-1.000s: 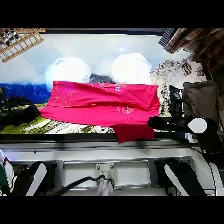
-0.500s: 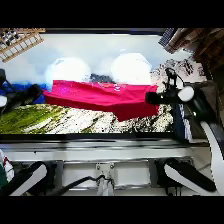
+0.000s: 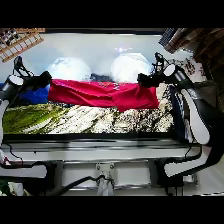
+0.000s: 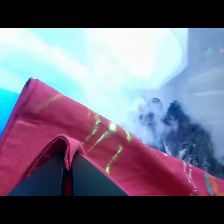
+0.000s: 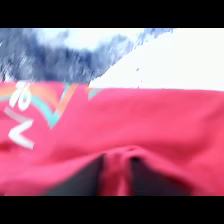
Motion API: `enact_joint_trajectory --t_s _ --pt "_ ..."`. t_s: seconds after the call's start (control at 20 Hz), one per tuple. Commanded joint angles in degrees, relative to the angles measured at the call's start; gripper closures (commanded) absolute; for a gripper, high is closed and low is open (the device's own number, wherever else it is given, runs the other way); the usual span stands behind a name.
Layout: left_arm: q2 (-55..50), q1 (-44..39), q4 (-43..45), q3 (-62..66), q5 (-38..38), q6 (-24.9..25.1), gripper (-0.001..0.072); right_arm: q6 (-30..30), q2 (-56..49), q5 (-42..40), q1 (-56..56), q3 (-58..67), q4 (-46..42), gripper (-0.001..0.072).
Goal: Fold the clothes and pants, and hang the long-sleeved shirts on hangers.
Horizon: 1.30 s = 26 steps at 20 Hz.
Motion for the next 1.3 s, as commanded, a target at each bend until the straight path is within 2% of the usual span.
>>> enact_joint_trajectory --t_s 0.0,0.05,0.1,0.15,0.35,0.45,0.6,0.75,1.0,1.25 --pt "-3.54 0.74 -0.15 1.36 -2.43 -0.81 0.0693 1.79 -2.64 -1.03 -0.57 3.23 -1.27 0.0337" --pt "-3.39 1.42 -0.15 1.36 -3.76 -0.79 0.0584 1.97 -1.62 0.17 -1.4 3.28 -2.75 0.0337" --pt "-3.04 2.45 -0.17 1.36 -5.33 -0.83 0.0375 2.01 -0.35 2.03 -2.47 3.28 -5.03 0.0337" --pt "-2.56 3.85 -0.24 1.36 -7.19 -0.85 0.0245 2.01 1.07 4.68 -3.93 3.26 -7.74 0.0337" --pt "0.46 8.98 -0.42 1.36 -14.99 -0.81 0.0237 0.94 5.49 13.84 -10.71 0.42 -10.49 0.0323" --pt "1.73 9.57 -0.39 1.36 -19.04 -0.76 0.0238 -0.55 6.25 14.45 -14.53 -3.43 -8.31 0.0208" --pt "2.91 8.02 -0.52 1.29 -21.66 -0.76 0.0239 -7.45 5.68 12.94 -21.81 -7.93 4.26 0.0073" --pt "3.21 5.03 -0.83 1.29 -20.37 -0.76 0.0239 -11.26 5.38 12.92 -24.3 -7.98 5.55 0.0073" --pt "3.21 0.31 -2.05 1.29 -17.75 -0.48 0.0239 -12.61 2.43 13.05 -23.69 -7.98 8.83 0.0073" --pt "3.23 -1.16 -14.1 1.29 -17.75 6.73 0.024 -13.14 -0.59 13.18 -23.58 -8.0 9.11 0.0072"
